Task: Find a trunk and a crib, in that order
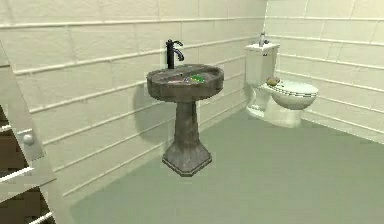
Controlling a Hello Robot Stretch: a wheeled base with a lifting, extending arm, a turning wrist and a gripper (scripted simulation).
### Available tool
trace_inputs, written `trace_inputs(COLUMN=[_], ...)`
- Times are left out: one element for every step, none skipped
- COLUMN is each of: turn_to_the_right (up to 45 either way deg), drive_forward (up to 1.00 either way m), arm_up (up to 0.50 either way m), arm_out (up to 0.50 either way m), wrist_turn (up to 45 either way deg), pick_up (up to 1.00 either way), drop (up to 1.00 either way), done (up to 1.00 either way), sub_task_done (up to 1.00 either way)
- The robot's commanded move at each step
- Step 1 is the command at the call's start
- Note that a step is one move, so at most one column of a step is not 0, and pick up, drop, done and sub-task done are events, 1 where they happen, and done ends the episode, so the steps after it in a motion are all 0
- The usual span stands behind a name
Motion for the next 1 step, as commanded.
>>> trace_inputs(turn_to_the_right=[42.0], drive_forward=[0.00], arm_up=[0.00], arm_out=[0.00], wrist_turn=[0.0], pick_up=[0.00], drop=[0.00], done=[0.00], sub_task_done=[0.00])
